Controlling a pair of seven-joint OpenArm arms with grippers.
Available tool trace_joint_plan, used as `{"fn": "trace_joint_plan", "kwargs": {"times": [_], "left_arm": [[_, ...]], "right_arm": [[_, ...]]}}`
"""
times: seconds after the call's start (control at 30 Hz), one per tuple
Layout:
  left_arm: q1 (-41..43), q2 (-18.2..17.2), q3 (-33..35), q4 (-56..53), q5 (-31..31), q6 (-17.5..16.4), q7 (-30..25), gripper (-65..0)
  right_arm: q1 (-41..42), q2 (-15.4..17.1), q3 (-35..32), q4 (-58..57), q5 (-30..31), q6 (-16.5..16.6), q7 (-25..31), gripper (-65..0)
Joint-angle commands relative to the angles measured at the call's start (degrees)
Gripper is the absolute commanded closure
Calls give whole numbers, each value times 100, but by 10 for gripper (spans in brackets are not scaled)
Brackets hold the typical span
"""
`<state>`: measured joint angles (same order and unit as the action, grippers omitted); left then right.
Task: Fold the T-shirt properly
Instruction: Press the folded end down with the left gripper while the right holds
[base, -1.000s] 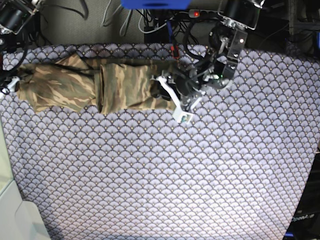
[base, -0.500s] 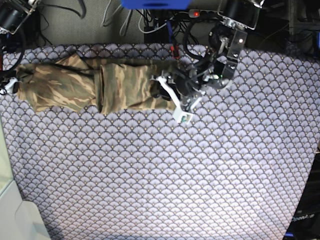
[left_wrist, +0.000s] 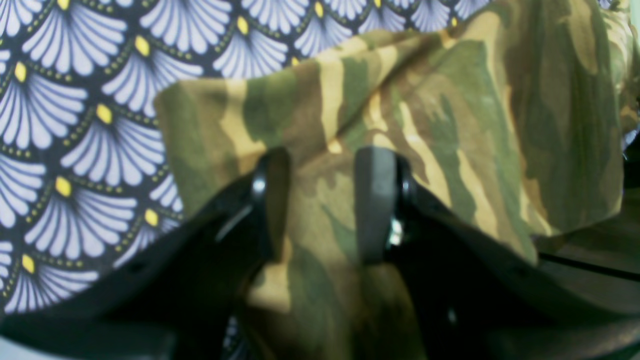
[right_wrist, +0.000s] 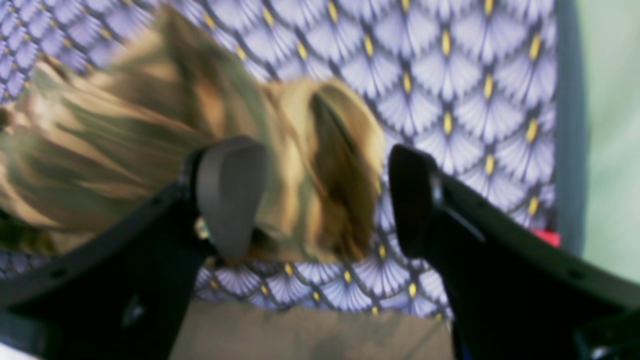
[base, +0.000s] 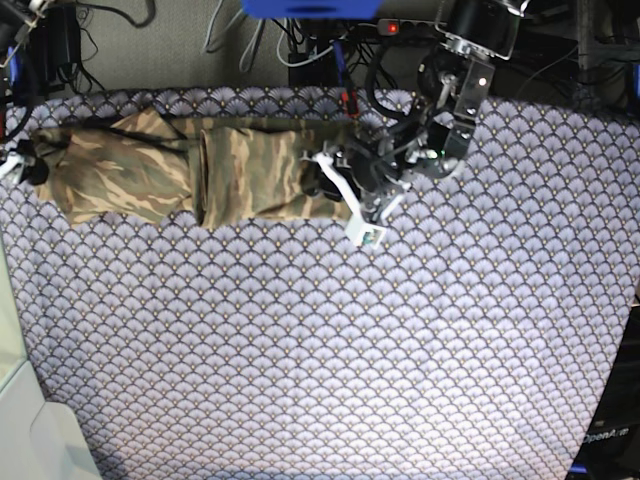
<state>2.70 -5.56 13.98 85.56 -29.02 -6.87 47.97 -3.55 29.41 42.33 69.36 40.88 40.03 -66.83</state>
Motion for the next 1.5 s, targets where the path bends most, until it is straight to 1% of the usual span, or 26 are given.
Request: {"fn": "trace_joint_plan", "kwargs": {"times": [0.0,0.13,0.2,0.27,0.37,0.5,0.77,1.03,1.13,1.2,1.3,1.47], "left_arm": [[-2,-20,-4,20,137,85,184,-235],[-2,-11,-4,20,137,85,184,-235],[-2,-2,-4,20,137,85,184,-235],[7,-2,-4,20,128,85,184,-235],[16,-2,-4,20,128,94,184,-235],[16,-2,-4,20,128,94,193,-235],[25,-2,-4,275,128,94,193,-235],[25,-2,-4,275,128,94,193,-235],[25,-20,-4,275,128,94,193,-235],[25,-20,-4,275,128,94,193,-235],[25,-20,-4,275,128,94,193,-235],[95,-11,-4,292,137,94,193,-235]], "right_arm": [[52,167,36,66,101,-3,103,-432],[52,167,36,31,101,-3,146,-433],[52,167,-44,13,92,-3,322,-433],[34,237,-219,-48,83,-3,498,-433],[52,308,-510,-251,83,-3,604,-433],[52,360,-580,-585,83,-3,867,-433],[52,518,-738,-945,83,-3,1131,-433],[-1,483,-729,-945,109,-3,1034,-433],[52,483,-677,-945,136,-3,674,-433],[61,483,-703,-945,461,-3,560,-433],[-10,510,-738,-936,1120,-3,401,-433],[-10,501,-738,-936,1551,-3,182,-433]]}}
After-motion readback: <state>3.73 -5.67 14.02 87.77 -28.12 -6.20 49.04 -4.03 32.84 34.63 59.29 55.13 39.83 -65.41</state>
